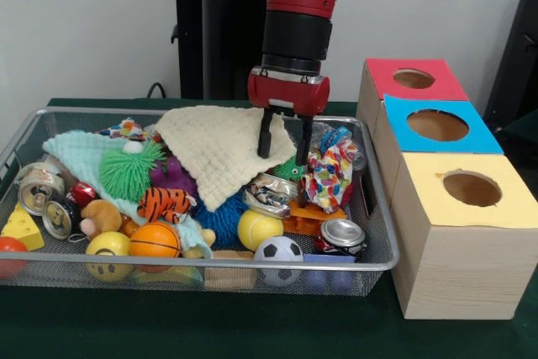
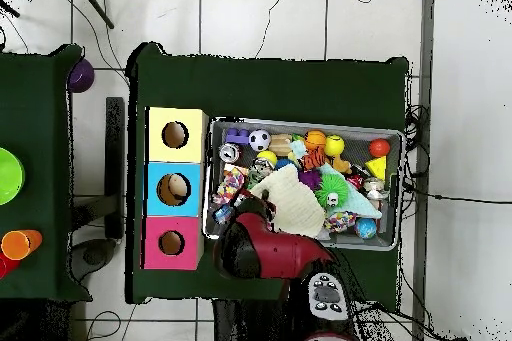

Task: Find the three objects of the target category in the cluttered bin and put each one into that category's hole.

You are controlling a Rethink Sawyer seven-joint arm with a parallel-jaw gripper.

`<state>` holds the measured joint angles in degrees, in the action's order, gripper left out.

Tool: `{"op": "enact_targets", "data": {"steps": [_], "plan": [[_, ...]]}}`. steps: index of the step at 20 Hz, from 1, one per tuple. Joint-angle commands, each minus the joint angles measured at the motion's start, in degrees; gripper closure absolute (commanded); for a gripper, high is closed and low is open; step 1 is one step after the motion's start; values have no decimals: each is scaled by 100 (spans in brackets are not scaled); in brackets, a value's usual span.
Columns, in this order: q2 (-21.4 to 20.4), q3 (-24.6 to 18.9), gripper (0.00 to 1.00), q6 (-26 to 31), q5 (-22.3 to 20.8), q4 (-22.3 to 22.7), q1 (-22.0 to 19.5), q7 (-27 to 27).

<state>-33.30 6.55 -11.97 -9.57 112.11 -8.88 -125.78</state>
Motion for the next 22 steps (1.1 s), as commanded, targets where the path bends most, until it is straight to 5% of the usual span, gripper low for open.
{"op": "enact_targets", "data": {"steps": [1,20,21,22], "plan": [[-180,685,0,1293,624,-592,581,-427],[399,1844,0,1330,1184,-1011,1575,-695],[461,1959,100,1245,1299,-994,1680,-775],[523,2059,100,1090,1363,-989,1767,-841]]}}
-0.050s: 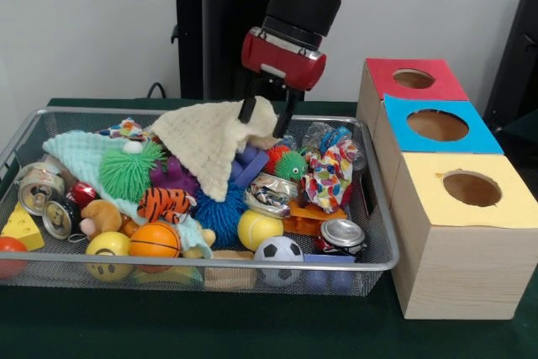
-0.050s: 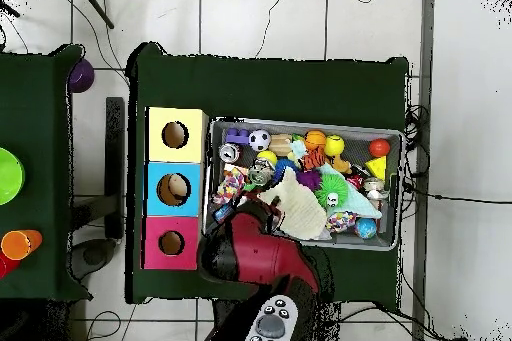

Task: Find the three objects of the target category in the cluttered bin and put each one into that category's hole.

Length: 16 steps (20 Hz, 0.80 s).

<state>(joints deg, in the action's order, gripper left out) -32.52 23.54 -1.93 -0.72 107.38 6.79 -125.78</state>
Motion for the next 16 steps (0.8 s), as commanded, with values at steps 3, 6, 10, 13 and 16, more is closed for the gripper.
{"op": "enact_targets", "data": {"steps": [3,6,10,13,16], "plan": [[513,485,100,249,523,-599,317,-781],[468,391,100,198,426,-643,201,-645],[495,466,100,206,444,-660,273,-673],[499,445,100,173,426,-662,253,-684],[496,390,100,124,407,-633,217,-706]]}}
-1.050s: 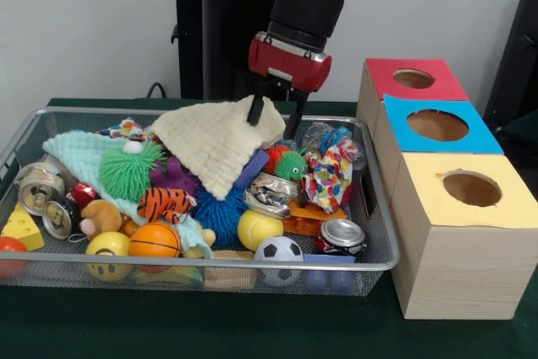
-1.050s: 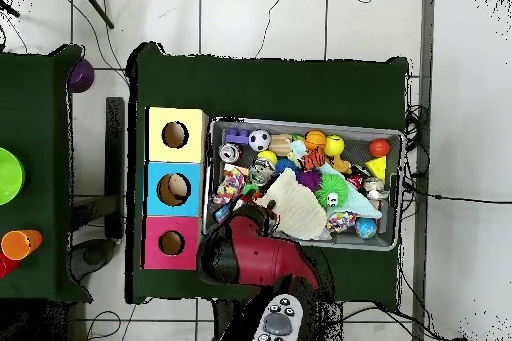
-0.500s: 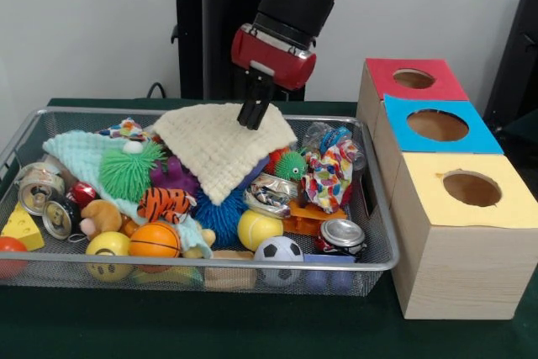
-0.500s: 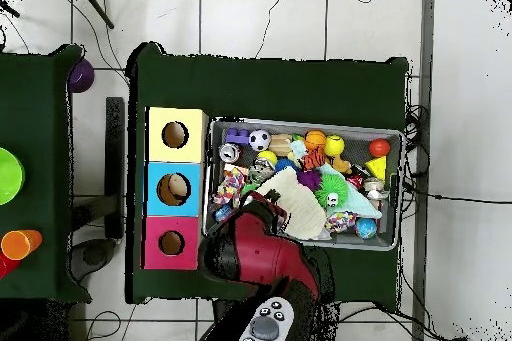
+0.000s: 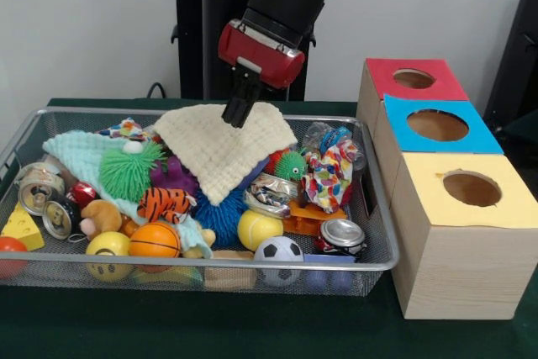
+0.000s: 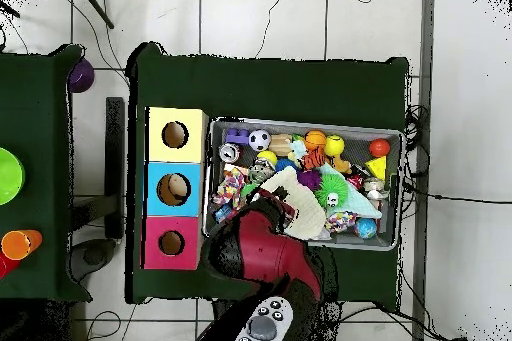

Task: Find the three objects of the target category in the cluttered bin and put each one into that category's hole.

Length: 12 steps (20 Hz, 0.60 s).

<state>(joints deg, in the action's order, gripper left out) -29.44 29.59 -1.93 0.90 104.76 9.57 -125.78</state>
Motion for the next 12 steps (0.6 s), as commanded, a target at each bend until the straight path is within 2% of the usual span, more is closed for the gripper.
{"op": "enact_targets", "data": {"steps": [1,3,5,7,8,10,12], "plan": [[185,-227,0,142,227,-384,-71,-687],[237,-150,0,-161,314,-339,-6,-836],[145,-302,0,194,186,-382,-134,-638],[89,-398,0,47,79,-364,-242,-587],[123,-403,0,-226,42,-322,-238,-639],[495,27,0,-1170,251,-269,162,-913],[943,582,0,-2011,689,-218,679,-999]]}}
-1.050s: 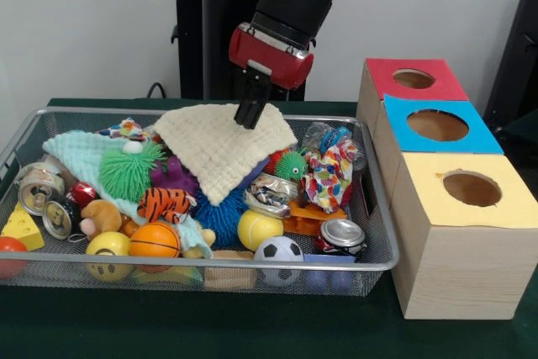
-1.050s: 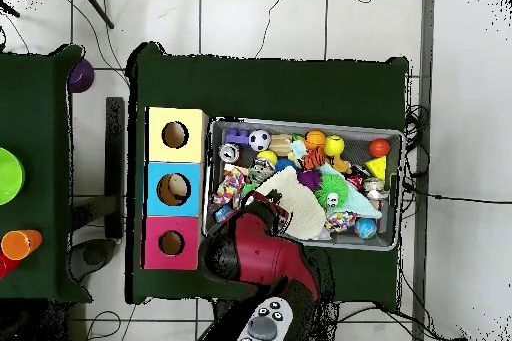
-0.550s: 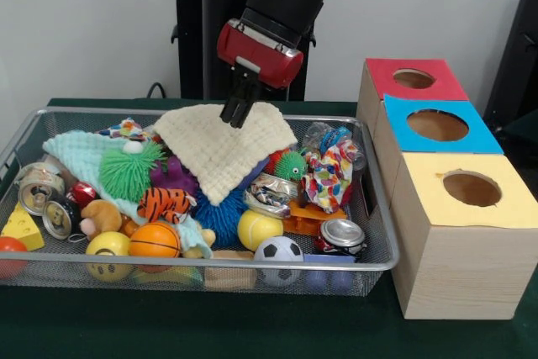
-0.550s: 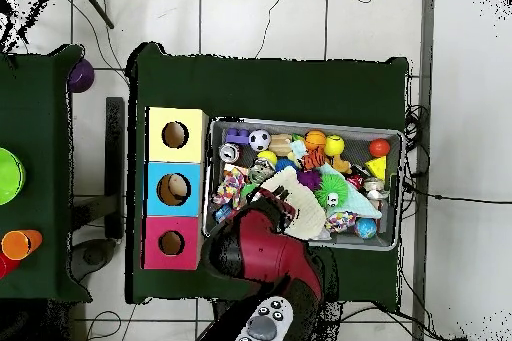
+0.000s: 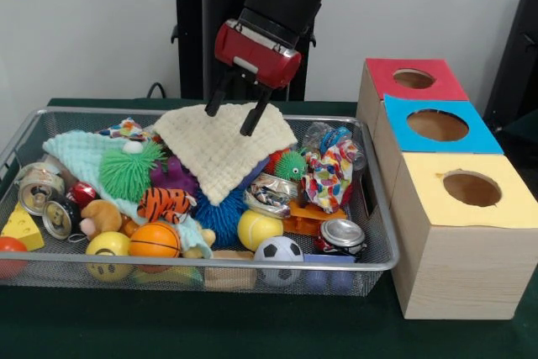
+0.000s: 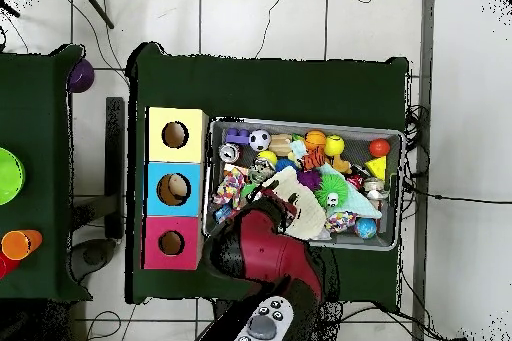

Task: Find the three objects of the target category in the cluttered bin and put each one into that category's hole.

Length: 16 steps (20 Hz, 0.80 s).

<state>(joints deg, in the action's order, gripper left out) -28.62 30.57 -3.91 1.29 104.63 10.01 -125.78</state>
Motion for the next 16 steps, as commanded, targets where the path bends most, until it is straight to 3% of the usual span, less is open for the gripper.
{"op": "enact_targets", "data": {"steps": [1,7,16], "plan": [[1049,713,0,-2128,903,-164,863,-977],[1456,1207,0,-3071,1621,125,1548,-589],[1399,1066,0,-2818,1753,373,1867,-570]]}}
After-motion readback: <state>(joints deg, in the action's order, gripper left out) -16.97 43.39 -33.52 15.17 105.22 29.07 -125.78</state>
